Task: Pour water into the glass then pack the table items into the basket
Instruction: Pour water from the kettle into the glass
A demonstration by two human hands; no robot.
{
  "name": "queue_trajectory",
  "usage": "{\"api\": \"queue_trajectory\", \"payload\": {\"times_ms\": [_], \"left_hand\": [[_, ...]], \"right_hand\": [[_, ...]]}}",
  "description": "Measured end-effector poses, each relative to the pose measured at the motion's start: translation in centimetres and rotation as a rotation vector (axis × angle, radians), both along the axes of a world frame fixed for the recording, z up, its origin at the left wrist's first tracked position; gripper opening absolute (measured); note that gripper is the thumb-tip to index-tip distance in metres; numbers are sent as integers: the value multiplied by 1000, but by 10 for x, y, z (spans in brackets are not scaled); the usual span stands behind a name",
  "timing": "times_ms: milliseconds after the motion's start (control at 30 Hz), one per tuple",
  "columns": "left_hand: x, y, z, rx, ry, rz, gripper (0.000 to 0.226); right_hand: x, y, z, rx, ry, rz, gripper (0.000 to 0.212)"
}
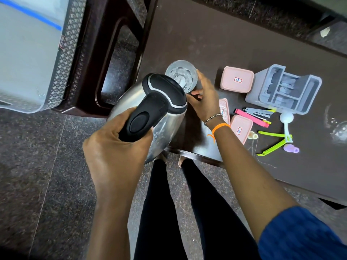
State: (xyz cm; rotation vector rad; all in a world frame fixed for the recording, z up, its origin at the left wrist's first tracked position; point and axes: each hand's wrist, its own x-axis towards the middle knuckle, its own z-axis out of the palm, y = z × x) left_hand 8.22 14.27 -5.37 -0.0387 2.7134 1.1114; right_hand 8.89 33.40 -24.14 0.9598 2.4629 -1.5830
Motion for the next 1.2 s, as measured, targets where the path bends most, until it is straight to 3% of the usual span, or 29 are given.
{"api": "queue_trajectory", "payload": {"times_ms": [567, 700, 867, 1200], "left_hand": [[4, 9, 3, 15, 6, 45, 22], [3, 9, 3, 57, -6, 48, 38], [5, 8, 2, 41, 11, 60, 26], [5, 6, 2, 87, -31, 71, 30]], "right_hand": [[1, 2, -3, -65, 81, 13, 71], [1, 3, -3, -60, 85, 14, 72], [1, 2, -4, -69, 79, 10, 72], [1, 2, -1, -85, 70, -4, 71]]}}
